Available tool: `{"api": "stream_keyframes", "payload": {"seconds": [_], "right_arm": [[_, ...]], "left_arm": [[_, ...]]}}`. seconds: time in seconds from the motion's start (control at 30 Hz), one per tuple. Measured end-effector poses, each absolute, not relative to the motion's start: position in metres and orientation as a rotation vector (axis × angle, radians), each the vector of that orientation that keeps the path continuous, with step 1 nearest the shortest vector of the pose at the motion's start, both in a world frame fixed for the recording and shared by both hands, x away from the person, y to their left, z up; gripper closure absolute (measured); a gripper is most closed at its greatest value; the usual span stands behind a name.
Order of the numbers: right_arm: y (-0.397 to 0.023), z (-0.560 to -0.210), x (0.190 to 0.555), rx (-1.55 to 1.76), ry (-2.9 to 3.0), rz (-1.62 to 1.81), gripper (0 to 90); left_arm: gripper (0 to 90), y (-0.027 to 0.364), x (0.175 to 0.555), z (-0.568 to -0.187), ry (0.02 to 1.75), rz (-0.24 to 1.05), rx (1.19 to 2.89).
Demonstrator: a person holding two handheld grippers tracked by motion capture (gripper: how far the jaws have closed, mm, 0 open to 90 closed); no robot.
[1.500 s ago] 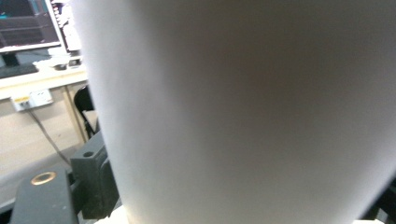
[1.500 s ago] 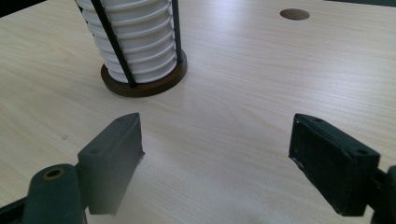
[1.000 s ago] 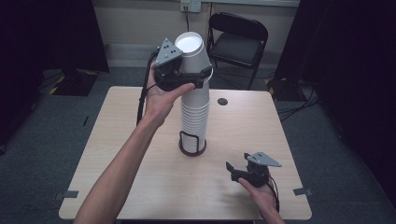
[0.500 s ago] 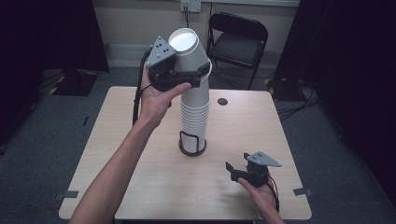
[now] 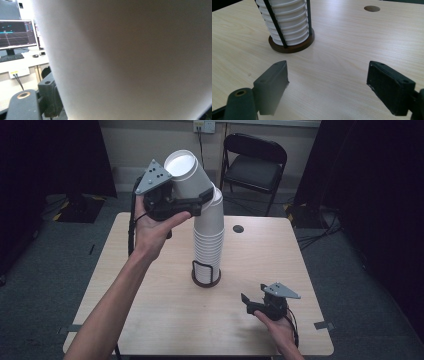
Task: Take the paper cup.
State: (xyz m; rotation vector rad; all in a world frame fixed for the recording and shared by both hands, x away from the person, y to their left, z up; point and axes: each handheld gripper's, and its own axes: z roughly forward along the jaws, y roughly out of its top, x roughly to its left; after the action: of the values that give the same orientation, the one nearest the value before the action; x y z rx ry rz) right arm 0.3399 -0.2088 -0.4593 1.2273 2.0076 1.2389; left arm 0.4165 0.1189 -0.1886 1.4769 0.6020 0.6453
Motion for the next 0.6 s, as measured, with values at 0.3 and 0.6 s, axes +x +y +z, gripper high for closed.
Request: {"api": "stream_keyframes", "payload": {"seconds": [0.3,0.6], "right_arm": [[-0.208,-0.459,0.340,1.225,2.010,1.243,17.3],[-0.207,-0.459,0.339,1.214,2.011,1.246,16.5]], "left_arm": [[13.9,0.137,0.410,-0.194,0.617,0.617,1.484],[13.8,0.159,0.397,-0.203,0.671,0.624,1.490]]}}
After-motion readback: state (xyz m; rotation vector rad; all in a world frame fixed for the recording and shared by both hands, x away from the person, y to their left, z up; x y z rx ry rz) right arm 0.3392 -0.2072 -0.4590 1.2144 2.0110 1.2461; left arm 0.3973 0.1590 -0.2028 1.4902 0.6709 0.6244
